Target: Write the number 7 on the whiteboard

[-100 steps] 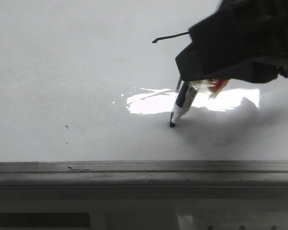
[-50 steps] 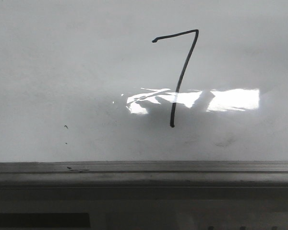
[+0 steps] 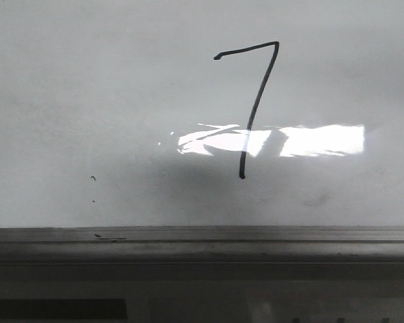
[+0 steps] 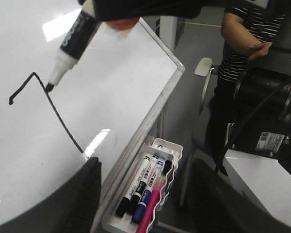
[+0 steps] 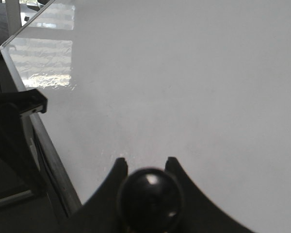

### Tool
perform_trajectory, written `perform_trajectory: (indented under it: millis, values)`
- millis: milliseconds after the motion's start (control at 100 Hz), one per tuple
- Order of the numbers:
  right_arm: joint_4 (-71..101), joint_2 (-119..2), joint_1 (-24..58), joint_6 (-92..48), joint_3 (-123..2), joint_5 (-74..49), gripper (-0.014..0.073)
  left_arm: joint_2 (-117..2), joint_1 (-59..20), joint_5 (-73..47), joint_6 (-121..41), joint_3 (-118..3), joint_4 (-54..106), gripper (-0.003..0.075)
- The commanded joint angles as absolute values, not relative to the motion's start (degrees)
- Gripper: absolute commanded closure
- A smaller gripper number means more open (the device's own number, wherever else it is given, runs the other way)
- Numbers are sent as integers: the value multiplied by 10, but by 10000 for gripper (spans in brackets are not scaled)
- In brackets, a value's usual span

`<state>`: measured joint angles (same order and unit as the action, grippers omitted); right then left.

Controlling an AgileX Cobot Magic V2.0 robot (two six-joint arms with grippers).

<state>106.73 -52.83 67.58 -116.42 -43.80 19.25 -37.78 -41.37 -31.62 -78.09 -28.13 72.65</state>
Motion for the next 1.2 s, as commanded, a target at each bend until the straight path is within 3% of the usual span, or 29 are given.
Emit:
perform_trajectory:
  millis: [0, 230, 770, 970, 1190]
  values:
    - [1066, -527, 676, -1171, -439, 163, 665, -402, -417, -327, -805, -319, 748, 344]
    - [1066, -526, 676, -1170, -398, 71, 665, -436, -417, -379, -813, -335, 749, 344]
    - [1066, -555, 676, -1164, -374, -22, 665, -458, -417, -392, -813, -335, 762, 346]
    - [1067, -563, 676, -1164, -374, -29, 665, -493, -417, -434, -813, -335, 762, 423]
    - [1067, -563, 676, -1164, -374, -23, 665, -503, -417, -444, -813, -335, 761, 557]
